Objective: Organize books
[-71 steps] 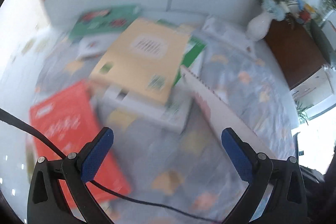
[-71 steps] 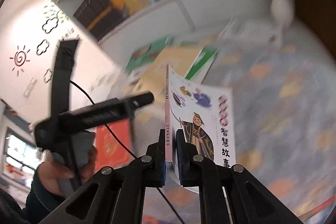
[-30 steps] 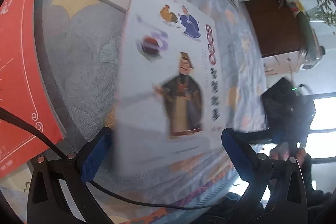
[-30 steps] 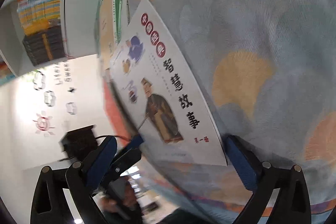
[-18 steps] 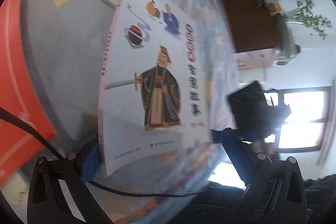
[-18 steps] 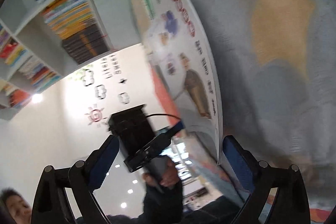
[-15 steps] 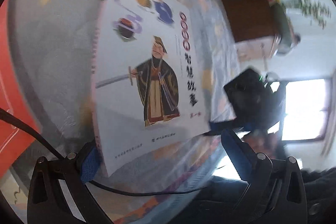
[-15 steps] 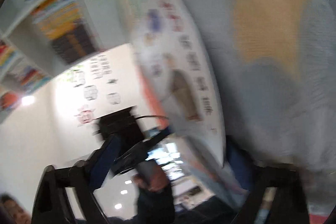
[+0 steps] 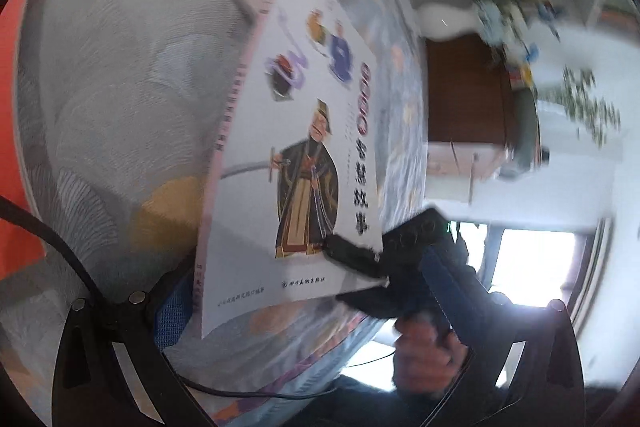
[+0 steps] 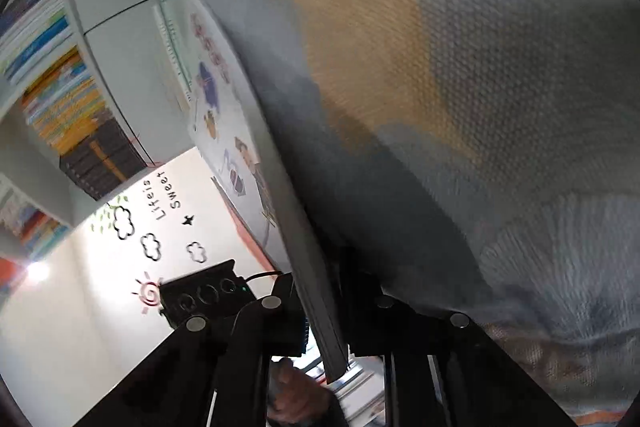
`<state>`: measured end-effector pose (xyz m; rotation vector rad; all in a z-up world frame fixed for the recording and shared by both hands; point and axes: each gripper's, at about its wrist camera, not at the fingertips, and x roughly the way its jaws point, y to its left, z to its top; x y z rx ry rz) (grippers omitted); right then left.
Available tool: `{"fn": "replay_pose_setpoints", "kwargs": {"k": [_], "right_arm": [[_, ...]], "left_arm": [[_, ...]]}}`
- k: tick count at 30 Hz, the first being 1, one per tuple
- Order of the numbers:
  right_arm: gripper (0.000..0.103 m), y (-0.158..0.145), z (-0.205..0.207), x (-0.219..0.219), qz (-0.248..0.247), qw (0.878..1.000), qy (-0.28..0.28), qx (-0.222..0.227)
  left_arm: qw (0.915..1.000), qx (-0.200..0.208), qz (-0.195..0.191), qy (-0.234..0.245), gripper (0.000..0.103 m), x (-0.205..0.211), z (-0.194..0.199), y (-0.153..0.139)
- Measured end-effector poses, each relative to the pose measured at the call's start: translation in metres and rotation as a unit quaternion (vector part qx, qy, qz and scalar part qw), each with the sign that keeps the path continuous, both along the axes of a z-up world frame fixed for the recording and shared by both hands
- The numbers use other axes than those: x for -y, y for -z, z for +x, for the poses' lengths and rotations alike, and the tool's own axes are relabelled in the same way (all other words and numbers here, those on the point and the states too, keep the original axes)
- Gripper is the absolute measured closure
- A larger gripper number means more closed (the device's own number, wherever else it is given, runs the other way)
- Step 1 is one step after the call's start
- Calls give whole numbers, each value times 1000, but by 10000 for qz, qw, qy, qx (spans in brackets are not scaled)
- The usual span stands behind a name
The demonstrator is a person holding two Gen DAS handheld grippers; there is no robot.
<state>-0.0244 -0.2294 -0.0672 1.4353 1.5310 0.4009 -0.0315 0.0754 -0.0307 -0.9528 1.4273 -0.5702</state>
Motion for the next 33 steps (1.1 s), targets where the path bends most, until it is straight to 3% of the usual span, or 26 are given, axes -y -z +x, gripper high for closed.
{"fn": "replay_pose_setpoints", "kwargs": {"k": [2, 4, 8, 10, 12, 14, 15, 19, 22, 24, 28, 33], "right_arm": [[92, -2, -2, -1, 19, 10000, 79, 22], [95, -7, -1, 0, 303, 9992, 209, 143], [98, -34, 0, 4, 456, 9970, 316, 547], [99, -47, 0, 6, 614, 9946, 504, 673], [99, -59, -1, 9, 500, 9941, 581, 772], [99, -61, -5, 15, 657, 9924, 717, 760], [99, -62, -8, 18, 729, 9915, 816, 709], [98, -63, -19, 25, 557, 9930, 807, 654], [98, -60, -28, 28, 532, 9940, 801, 517], [99, -56, -31, 29, 536, 9940, 840, 459], [99, -61, -31, 36, 697, 9913, 968, 557], [96, -108, -23, 33, 7, 9889, 497, 1404]], "left_arm": [[9993, -273, -9, -275, 1, -3, 3, 4], [9992, -329, 155, -189, 1, 4, 7, 1], [9948, 8, 958, 333, 0, 26, 5, -15], [9964, 106, 772, 334, 1, 30, 5, -19], [9994, -224, 34, 264, 3, 27, 6, -8], [9975, -478, -503, 158, 14, 25, 4, 2], [9968, -518, -609, 87, 26, 24, 2, 4], [9960, -520, -720, -49, 68, 24, -4, 2], [9982, -386, -452, -115, 83, 30, -6, -8], [9973, -151, -628, -358, 94, 25, -7, -16], [9980, 406, -306, -385, 95, 25, -5, -45], [9966, 688, -334, -303, 94, 22, -1, -66]]}}
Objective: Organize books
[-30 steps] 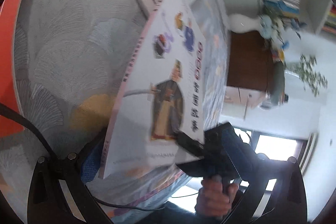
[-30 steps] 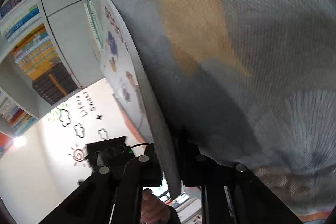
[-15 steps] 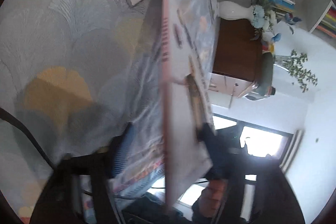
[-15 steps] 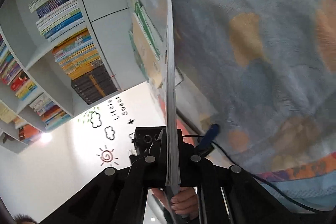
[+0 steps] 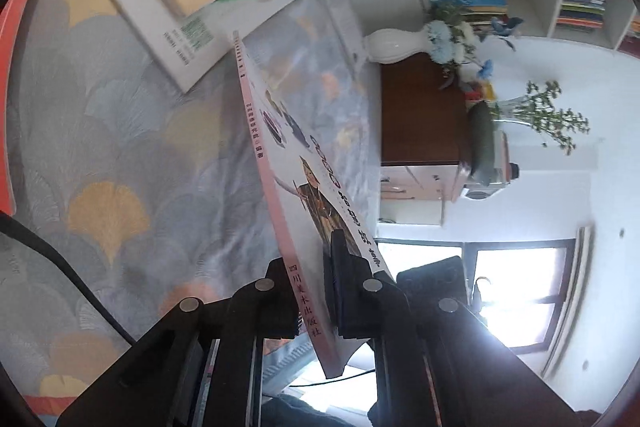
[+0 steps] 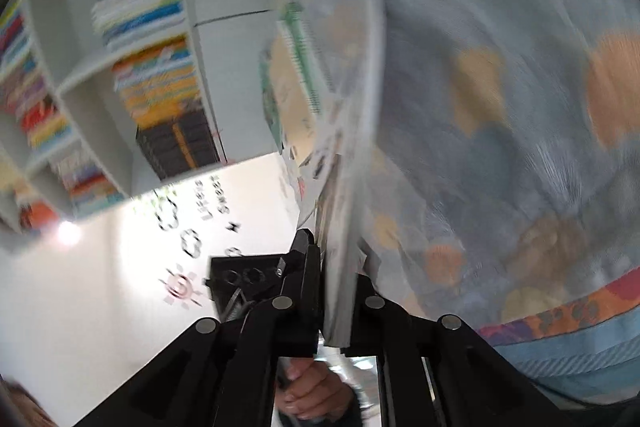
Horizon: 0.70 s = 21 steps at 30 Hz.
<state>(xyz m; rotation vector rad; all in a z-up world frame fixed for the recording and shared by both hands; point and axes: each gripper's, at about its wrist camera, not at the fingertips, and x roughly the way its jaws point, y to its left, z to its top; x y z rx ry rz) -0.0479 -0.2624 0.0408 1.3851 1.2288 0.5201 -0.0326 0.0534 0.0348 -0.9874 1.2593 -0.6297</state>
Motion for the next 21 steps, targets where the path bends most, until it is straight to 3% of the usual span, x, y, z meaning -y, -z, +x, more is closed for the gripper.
{"fn": "replay_pose_setpoints", "kwargs": {"k": [6, 12, 17, 21], "right_arm": [[95, -38, -4, -11, -798, 9953, -116, 537], [95, -71, -19, -27, -1445, 9830, -138, 1122], [94, -96, -26, -44, -1704, 9720, -311, 1587], [94, -107, -25, -53, -1556, 9649, -630, 2021]], "left_arm": [[9975, 563, 393, 181, 93, 3, -1, -26], [9945, 928, 449, 181, 92, -6, -8, -48], [9880, 1307, 817, -126, 91, -17, -30, -76], [9817, 1440, 1021, -707, 91, -30, -54, -96]]}}
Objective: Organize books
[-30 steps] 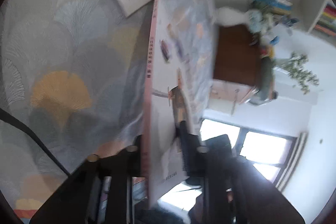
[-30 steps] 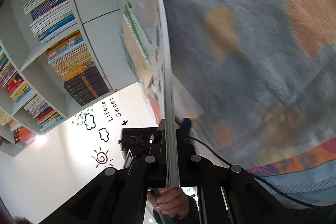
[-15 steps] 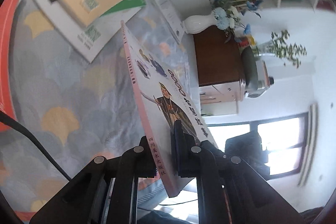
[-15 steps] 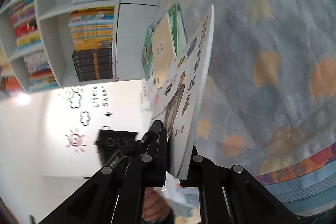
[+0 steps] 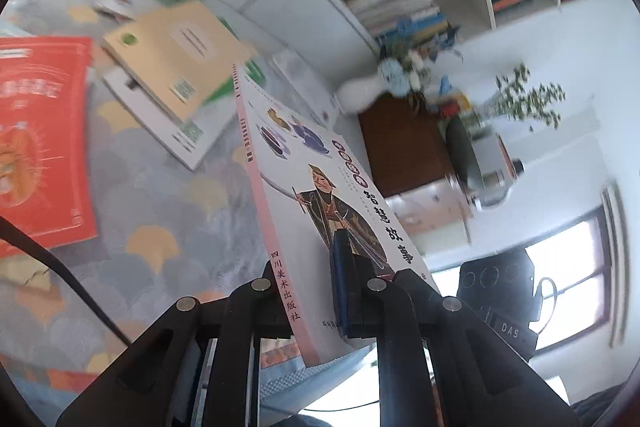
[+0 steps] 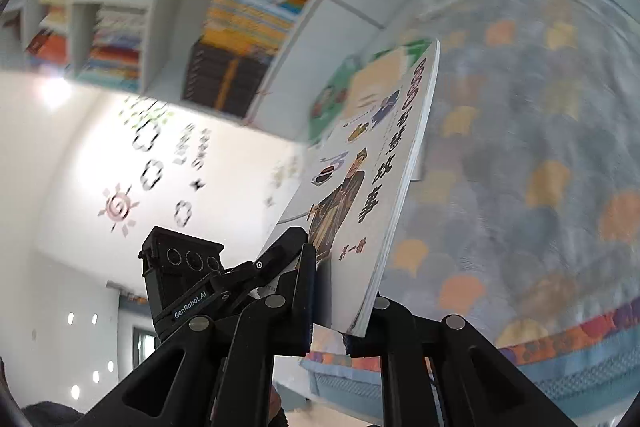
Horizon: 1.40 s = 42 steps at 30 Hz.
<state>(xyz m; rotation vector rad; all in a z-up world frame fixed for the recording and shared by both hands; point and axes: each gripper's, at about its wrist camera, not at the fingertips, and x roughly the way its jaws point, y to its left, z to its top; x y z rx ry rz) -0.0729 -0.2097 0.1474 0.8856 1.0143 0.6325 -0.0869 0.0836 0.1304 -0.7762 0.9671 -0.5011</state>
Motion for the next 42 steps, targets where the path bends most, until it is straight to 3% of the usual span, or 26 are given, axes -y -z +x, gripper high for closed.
{"fn": "replay_pose_setpoints", "kwargs": {"k": [7, 12, 16, 21, 29, 35, 42], "right_arm": [[93, -10, -3, -31, 667, 9923, -975, 385], [93, -15, -4, -63, 1049, 9837, -1407, 402], [92, -21, -1, -98, 1002, 9768, -1843, 422], [92, -19, 4, -128, 772, 9746, -2062, 419], [92, -3, 17, -182, 289, 9854, -1675, 108], [92, 27, 24, -221, -306, 9901, -1276, -502], [91, 47, 28, -244, -622, 9877, -969, -1058]], "left_arm": [[9930, 382, 838, -738, 90, -24, -44, -47], [9804, 504, 1365, -1331, 89, -47, -65, -65], [9764, 454, 1350, -1622, 88, -74, -73, -62], [9761, 418, 1423, -1591, 88, -103, -67, -53], [9835, 173, 1437, -1090, 86, -153, -32, -8], [9922, -394, 940, -711, 86, -188, -9, 45], [9939, -482, 729, -668, 87, -205, -11, 63]]}}
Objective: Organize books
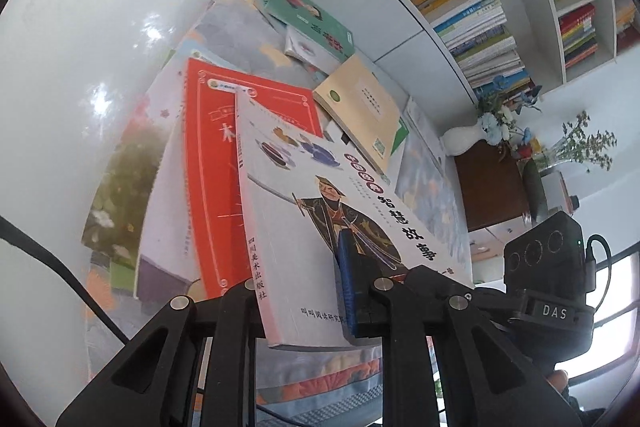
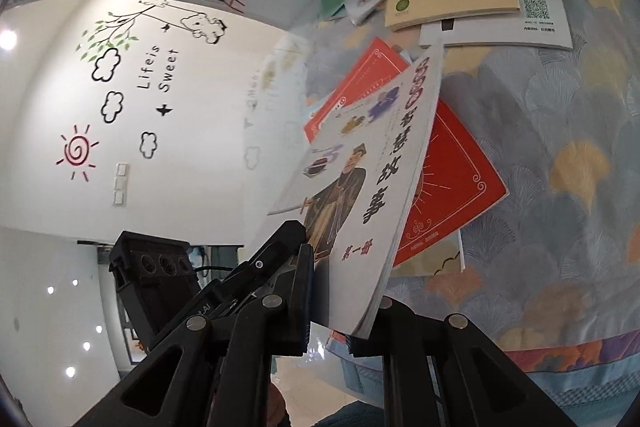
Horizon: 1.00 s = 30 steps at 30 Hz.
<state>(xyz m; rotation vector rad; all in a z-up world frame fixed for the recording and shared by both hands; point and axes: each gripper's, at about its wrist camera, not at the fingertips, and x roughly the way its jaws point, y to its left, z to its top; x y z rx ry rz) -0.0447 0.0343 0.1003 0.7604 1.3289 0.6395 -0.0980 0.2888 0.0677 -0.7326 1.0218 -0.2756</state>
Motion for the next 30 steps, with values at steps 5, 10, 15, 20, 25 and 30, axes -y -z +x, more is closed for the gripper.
{"fn": "replay_pose_setpoints", "kwargs": {"k": [5, 10, 15, 20, 25, 30], "right_arm": [[91, 11, 3, -16, -378, 9989, 42, -262], [91, 46, 3, -5, 168, 9886, 766, -1287], [91, 61, 4, -2, -152, 9834, 853, -1596], [24, 73, 6, 13, -351, 9718, 1347, -1905], [0, 71, 2, 39, 6, 9620, 2001, -1858], [0, 62, -1, 60, -204, 9641, 2093, -1624]], "left_arm": [[9999, -21, 32, 130, 84, -4, -7, 22], [9988, -265, -384, 117, 79, -13, -11, 45], [9970, -768, 113, -24, 70, -12, -6, 62], [9904, -682, 1201, -28, 41, 1, -10, 50], [9890, -715, 1286, -153, 1, 1, -20, 46], [9827, -1083, 1410, -511, 1, -14, -22, 56]]}}
